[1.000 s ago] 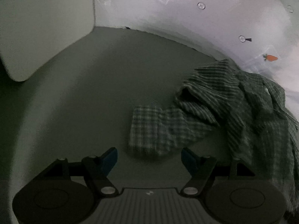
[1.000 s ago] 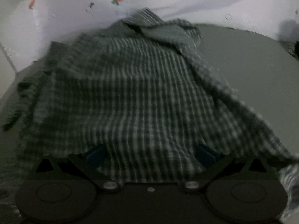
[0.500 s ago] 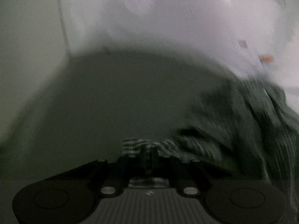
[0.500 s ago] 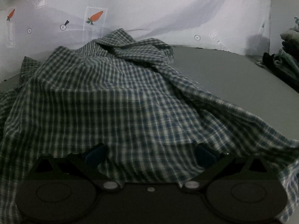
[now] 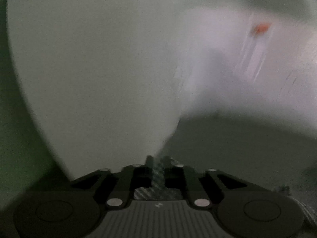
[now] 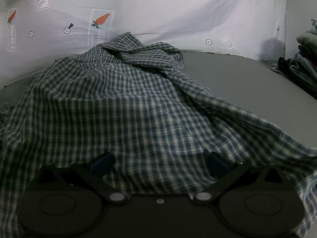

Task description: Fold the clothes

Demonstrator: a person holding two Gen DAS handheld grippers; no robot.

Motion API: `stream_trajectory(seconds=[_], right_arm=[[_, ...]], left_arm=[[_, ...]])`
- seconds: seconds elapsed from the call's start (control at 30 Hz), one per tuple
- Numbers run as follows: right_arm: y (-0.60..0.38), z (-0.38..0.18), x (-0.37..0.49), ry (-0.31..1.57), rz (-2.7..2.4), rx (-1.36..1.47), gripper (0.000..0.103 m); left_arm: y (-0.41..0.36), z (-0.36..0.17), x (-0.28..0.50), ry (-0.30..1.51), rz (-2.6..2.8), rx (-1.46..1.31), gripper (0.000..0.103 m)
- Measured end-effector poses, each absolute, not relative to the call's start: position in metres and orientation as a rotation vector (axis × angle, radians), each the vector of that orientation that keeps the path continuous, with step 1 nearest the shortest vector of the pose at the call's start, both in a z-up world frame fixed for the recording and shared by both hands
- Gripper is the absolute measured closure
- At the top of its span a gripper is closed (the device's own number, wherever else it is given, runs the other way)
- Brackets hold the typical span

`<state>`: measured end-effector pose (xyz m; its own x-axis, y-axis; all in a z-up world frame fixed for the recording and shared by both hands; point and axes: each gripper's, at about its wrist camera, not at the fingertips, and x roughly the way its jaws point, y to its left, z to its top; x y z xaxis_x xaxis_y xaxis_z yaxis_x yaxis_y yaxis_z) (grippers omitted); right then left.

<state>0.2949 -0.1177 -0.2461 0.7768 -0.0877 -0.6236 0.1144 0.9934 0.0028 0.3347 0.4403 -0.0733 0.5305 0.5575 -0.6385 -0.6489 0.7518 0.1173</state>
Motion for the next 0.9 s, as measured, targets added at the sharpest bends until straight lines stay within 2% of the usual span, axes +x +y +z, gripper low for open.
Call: stream_trajectory(seconds=[0.1,0.2,0.3,0.4,0.67,0.73,0.77,0.8,0.83,0.9], right_arm=[[-0.118,-0.246,0.295,0.673,-0.110,0.041,0.000],[-0.118,-0.246,0.295,0.673,-0.110,0.041,0.000],[-0.117,-0.246,0.296,0.673,-0.110,0.041,0.000],[-0.117,-0.246,0.296,0.673,-0.110,0.040,0.000],[-0.117,-0.246,0.297,0.673,-0.110,0.040,0.000],[-0.118,-0.246,0.297,0.673,-0.110,0.040,0.000],[-0.118,-0.246,0.297,0.673,-0.110,0.040,0.000],[-0.118,-0.246,0.297,0.673,-0.110,0.040,0.000],[-0.118,-0.246,0.297,0.673,-0.111,0.040,0.000],[-0.117,-0.246,0.297,0.672,-0.110,0.040,0.000]], left_arm=[[0.449,-0.097,0.315,0.786,0.724,-0.386,0.071],[0.446,-0.109,0.310,0.793,0.665,-0.538,0.048],[0.442,-0.115,0.328,0.810,0.666,-0.507,0.044],[0.448,-0.120,0.352,0.818,0.709,-0.484,0.027],[0.464,-0.158,0.411,0.975,0.815,-0.430,0.027],[0.463,-0.164,0.417,0.996,0.837,-0.438,0.038],[0.461,-0.165,0.419,0.991,0.841,-0.432,0.048],[0.459,-0.163,0.423,0.984,0.818,-0.423,0.074],[0.458,-0.159,0.424,0.980,0.787,-0.427,0.091],[0.457,-0.149,0.425,0.962,0.748,-0.444,0.100]])
